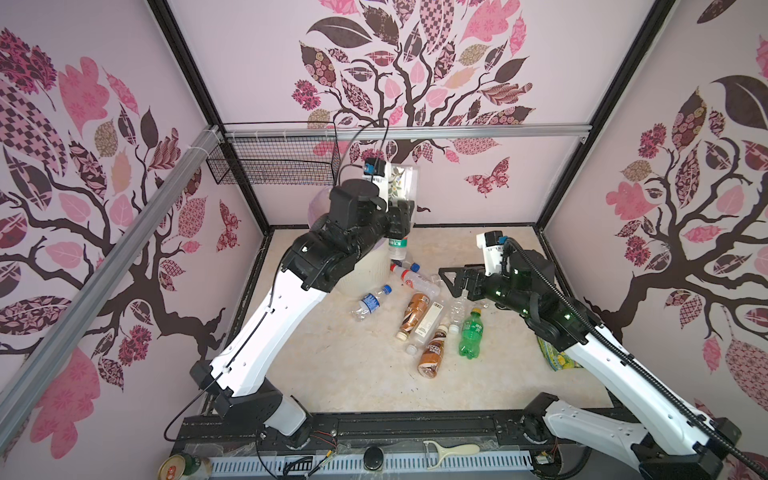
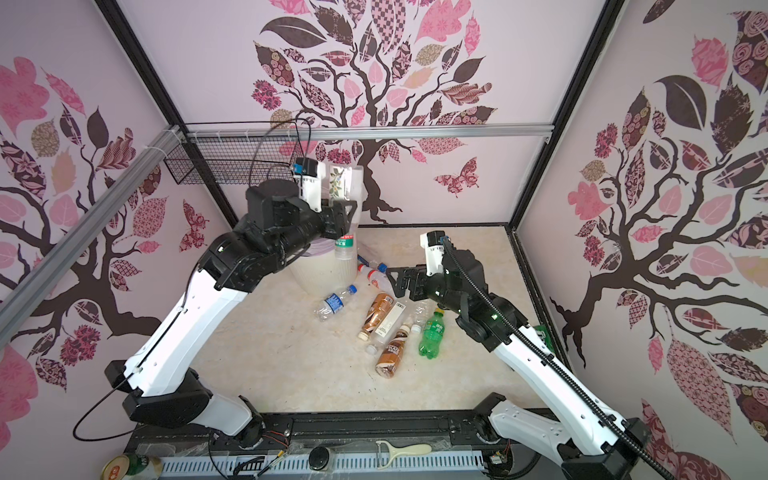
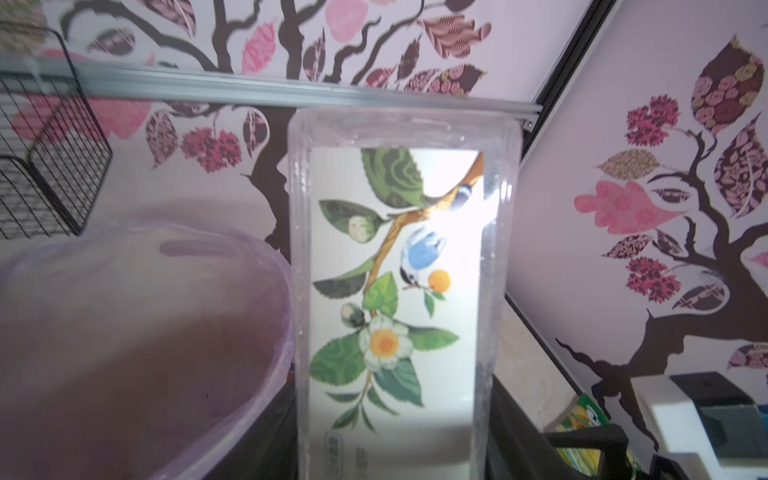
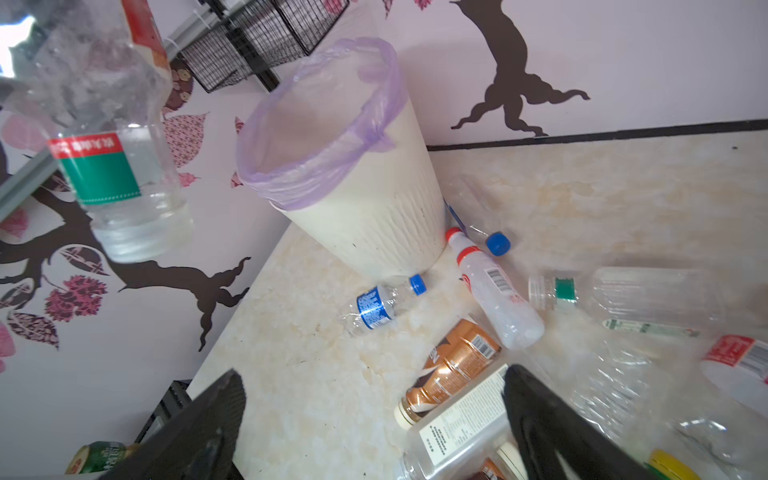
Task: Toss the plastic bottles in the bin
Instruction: 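Lift the bottle with left gripper up over the bin, then open left gripper to drop the bottle into the bin, then withdraw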
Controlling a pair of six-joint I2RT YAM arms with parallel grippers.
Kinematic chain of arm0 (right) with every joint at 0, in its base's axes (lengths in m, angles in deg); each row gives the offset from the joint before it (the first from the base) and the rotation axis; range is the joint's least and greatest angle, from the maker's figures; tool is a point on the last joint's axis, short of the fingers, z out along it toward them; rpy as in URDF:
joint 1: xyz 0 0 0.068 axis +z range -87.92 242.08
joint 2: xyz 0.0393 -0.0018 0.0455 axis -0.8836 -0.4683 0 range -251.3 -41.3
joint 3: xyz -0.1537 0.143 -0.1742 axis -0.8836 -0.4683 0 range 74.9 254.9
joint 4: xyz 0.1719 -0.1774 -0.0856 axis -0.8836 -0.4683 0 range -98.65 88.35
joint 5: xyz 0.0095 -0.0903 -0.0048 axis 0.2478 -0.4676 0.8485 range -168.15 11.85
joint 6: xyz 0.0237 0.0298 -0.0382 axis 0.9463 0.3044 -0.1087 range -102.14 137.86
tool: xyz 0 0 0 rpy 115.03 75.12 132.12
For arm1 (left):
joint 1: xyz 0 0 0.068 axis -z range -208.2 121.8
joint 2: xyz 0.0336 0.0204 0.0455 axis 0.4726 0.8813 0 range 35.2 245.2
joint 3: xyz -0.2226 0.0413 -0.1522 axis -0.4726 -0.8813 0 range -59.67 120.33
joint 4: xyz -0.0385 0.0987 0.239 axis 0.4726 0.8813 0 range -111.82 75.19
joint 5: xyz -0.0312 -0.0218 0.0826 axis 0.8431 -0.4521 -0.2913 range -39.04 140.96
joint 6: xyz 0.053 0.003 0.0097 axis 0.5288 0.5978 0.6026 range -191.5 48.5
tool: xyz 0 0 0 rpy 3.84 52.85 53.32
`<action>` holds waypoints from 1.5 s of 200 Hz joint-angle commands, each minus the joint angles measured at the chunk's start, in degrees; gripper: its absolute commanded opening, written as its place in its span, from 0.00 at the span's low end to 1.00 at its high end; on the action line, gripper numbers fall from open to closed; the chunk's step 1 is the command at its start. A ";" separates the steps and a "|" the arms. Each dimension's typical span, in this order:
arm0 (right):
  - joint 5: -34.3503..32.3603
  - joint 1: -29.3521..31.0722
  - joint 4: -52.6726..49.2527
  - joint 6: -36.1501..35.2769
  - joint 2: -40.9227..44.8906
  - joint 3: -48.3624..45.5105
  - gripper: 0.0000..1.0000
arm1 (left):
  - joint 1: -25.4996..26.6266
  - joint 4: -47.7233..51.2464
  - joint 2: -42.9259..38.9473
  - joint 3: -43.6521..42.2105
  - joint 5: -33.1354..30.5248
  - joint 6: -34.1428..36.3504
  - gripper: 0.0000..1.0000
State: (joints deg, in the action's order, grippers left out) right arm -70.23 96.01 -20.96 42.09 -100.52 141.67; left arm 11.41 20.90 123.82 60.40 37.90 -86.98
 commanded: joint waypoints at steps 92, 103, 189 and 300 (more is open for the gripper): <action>4.21 -0.17 2.29 2.07 -2.51 5.03 1.00 | -18.51 -12.64 4.52 8.10 2.56 3.88 0.64; 3.88 -0.17 2.26 2.03 -1.89 3.98 1.00 | -20.45 -15.48 5.47 3.40 3.94 2.75 0.65; 2.88 -0.14 2.37 0.50 -1.05 0.62 1.00 | -17.25 -12.96 2.26 -2.38 1.56 3.36 0.98; -15.62 -0.36 -5.14 3.30 4.23 -12.95 1.00 | 4.07 -13.33 -13.72 -33.15 -5.19 -0.68 0.98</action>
State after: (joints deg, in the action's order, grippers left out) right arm -78.56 95.84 -21.64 43.67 -98.77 132.86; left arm 10.74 6.52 109.05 34.41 34.88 -85.08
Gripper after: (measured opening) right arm 0.995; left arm 0.984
